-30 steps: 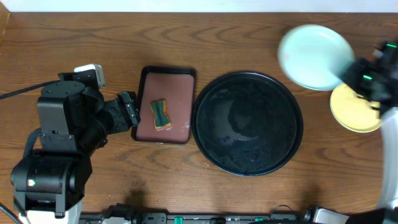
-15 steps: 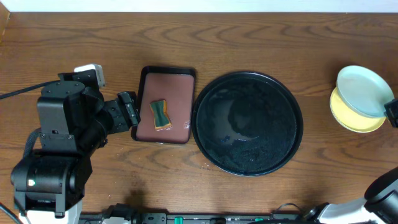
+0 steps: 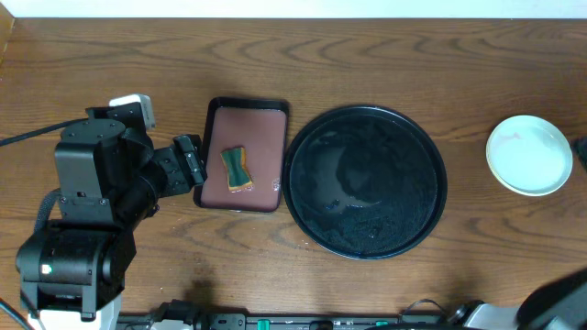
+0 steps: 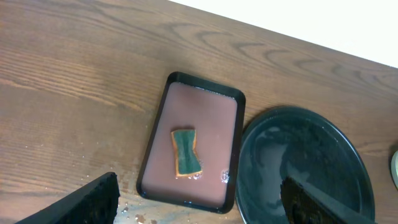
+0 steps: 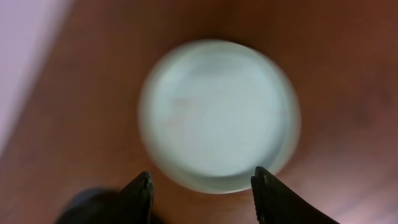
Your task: Clean dirty plates on tray and stack at the side
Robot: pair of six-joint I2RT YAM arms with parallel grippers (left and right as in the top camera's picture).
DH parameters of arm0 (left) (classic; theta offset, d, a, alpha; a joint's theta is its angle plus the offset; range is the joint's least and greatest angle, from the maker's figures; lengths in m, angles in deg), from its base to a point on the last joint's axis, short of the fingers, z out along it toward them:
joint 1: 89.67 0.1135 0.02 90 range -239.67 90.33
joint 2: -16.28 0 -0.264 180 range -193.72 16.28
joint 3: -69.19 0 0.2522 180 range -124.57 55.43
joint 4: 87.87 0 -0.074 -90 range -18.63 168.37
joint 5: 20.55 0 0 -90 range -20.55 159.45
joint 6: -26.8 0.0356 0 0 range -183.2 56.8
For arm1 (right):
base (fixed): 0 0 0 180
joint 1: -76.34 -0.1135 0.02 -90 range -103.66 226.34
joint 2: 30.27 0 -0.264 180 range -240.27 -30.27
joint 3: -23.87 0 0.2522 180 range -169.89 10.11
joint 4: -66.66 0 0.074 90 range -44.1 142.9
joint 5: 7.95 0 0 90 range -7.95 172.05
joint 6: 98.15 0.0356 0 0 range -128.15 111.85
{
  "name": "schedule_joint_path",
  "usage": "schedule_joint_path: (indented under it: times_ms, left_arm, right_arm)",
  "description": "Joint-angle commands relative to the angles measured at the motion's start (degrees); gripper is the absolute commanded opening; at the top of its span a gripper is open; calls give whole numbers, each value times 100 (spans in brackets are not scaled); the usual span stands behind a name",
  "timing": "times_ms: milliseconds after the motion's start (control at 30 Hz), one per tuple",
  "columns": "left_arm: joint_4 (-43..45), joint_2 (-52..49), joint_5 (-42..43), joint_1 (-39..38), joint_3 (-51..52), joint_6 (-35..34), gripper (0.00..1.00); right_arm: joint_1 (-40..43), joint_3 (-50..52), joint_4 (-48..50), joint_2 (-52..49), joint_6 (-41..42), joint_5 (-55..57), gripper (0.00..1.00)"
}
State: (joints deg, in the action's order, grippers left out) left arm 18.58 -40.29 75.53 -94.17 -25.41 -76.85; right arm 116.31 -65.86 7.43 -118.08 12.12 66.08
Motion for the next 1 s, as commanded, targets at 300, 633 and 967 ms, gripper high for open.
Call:
schedule_joint_path:
  times_ms: [300, 633, 967]
  left_arm:
    - [0, 0, 35, 24, -98, -9, 84]
    - [0, 0, 35, 24, -98, -9, 84]
    - [0, 0, 35, 24, -98, -9, 84]
  right_arm:
    - [-2896, -42, -68, 2378, -1115, -1300, 61]
    - [-4728, -42, -356, 2632, -1005, -1279, 99]
    - [-4406, -26, -2321, 3108, -2210, -699, 99]
